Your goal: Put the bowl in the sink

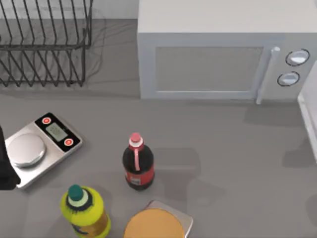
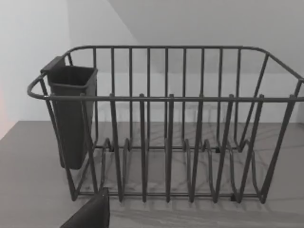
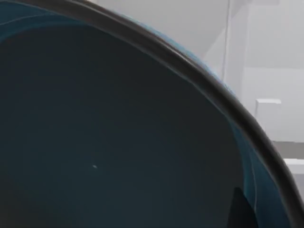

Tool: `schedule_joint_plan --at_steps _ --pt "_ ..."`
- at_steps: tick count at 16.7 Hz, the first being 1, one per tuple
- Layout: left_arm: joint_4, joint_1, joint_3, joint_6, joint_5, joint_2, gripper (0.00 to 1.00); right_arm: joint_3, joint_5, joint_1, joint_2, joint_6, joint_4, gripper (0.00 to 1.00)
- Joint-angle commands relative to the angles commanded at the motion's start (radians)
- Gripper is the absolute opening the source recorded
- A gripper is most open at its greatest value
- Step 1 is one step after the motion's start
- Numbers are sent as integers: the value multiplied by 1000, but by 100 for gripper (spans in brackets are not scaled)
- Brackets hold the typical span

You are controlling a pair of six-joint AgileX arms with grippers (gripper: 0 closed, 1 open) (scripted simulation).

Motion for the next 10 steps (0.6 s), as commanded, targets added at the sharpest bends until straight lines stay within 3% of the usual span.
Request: schedule_joint_plan --at_steps 4,9,10 --pt "0 0 0 0 0 0 100 -23 21 -85 138 -12 142 0" --pt "0 0 0 0 0 0 100 -22 23 -94 148 -12 152 0" --pt "0 0 0 0 0 0 100 -22 23 -94 148 -12 152 8"
